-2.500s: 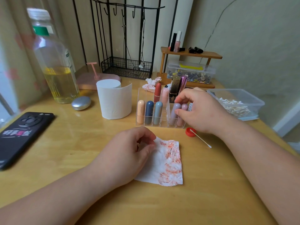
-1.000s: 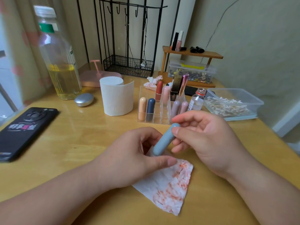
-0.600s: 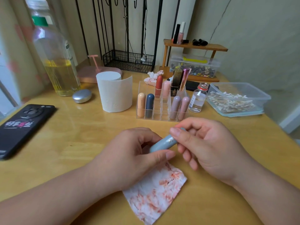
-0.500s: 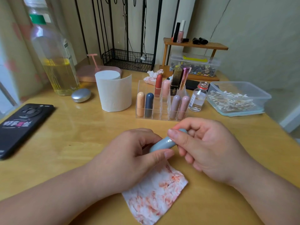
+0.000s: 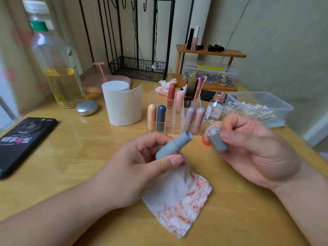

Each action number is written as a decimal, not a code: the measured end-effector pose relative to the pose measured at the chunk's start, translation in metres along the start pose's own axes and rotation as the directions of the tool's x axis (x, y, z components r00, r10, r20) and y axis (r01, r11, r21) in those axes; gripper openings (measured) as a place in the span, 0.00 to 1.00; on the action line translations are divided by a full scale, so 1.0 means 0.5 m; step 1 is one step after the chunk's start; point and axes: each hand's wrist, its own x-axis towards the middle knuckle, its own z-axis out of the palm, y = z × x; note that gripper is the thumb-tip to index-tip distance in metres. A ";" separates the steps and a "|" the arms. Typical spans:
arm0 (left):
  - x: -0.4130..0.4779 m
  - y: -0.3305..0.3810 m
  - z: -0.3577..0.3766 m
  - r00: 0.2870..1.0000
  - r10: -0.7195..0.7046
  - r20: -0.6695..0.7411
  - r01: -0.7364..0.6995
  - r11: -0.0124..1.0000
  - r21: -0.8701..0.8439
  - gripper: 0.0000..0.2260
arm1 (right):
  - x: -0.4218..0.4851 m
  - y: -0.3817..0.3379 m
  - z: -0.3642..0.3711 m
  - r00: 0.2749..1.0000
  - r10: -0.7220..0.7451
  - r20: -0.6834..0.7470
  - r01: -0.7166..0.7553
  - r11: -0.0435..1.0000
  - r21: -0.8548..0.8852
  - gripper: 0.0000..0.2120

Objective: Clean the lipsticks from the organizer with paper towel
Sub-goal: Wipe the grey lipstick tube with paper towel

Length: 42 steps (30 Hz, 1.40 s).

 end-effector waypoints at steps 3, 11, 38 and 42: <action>0.002 -0.006 -0.002 1.000 -0.028 0.004 0.028 0.999 -0.031 0.12 | 0.001 0.002 -0.001 0.998 -0.064 -0.028 0.059 0.985 -0.165 0.14; -0.001 -0.012 -0.003 0.996 -0.069 0.061 0.063 0.993 0.102 0.09 | 0.013 0.041 0.010 0.982 -0.043 -0.186 -0.100 0.712 -0.695 0.27; -0.001 -0.015 -0.003 0.991 -0.105 0.086 0.100 0.993 0.058 0.10 | 0.010 0.064 0.019 0.980 0.053 -0.190 -0.178 0.645 -0.743 0.10; 0.001 -0.006 0.001 0.992 -0.076 0.101 0.082 0.995 -0.057 0.14 | 0.002 0.052 0.036 0.972 0.224 -0.068 -0.220 0.779 -0.587 0.14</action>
